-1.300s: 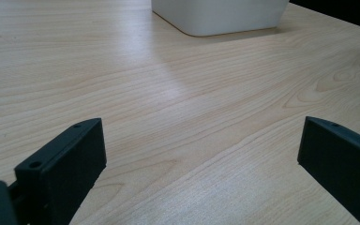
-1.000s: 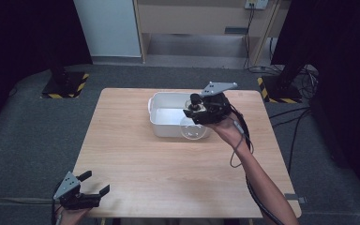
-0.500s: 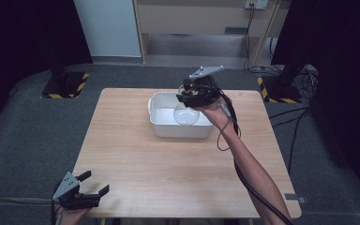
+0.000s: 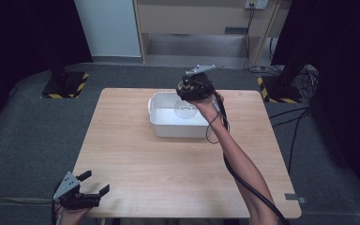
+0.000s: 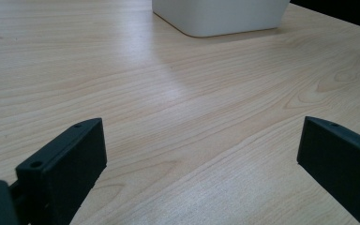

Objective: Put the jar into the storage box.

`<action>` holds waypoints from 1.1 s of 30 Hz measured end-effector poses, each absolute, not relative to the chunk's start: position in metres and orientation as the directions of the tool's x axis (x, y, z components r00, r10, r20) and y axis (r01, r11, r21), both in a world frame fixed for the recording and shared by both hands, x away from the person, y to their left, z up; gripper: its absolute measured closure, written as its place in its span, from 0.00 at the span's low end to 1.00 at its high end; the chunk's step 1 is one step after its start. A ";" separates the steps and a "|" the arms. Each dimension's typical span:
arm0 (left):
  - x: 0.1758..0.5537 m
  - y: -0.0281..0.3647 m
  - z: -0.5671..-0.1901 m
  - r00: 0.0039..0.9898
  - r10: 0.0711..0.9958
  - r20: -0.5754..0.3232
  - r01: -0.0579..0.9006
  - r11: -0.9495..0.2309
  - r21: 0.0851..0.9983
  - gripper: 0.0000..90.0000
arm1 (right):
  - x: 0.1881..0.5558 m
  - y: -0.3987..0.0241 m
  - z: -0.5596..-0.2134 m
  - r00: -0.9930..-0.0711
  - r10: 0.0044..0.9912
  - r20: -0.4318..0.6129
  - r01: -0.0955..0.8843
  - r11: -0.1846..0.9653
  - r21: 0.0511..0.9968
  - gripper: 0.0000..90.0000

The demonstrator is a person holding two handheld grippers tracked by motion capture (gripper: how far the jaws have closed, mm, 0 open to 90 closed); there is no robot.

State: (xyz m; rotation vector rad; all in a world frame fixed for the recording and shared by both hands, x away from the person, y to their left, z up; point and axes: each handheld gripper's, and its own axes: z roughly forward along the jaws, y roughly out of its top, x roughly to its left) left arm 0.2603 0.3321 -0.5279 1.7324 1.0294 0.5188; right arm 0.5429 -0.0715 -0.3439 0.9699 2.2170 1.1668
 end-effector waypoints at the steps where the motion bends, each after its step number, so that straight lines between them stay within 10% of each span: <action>1: 0.260 0.332 -0.528 0.544 0.830 -0.125 0.396 -0.122 0.910 0.00 | 0.545 -0.071 -0.348 -0.647 0.760 -0.064 0.376 0.391 0.840 0.41; 33: 0.259 0.331 -0.528 0.545 0.831 -0.109 0.395 -0.140 0.908 0.00 | 0.565 -0.063 -0.432 -0.609 0.792 -0.043 0.413 0.363 0.835 0.41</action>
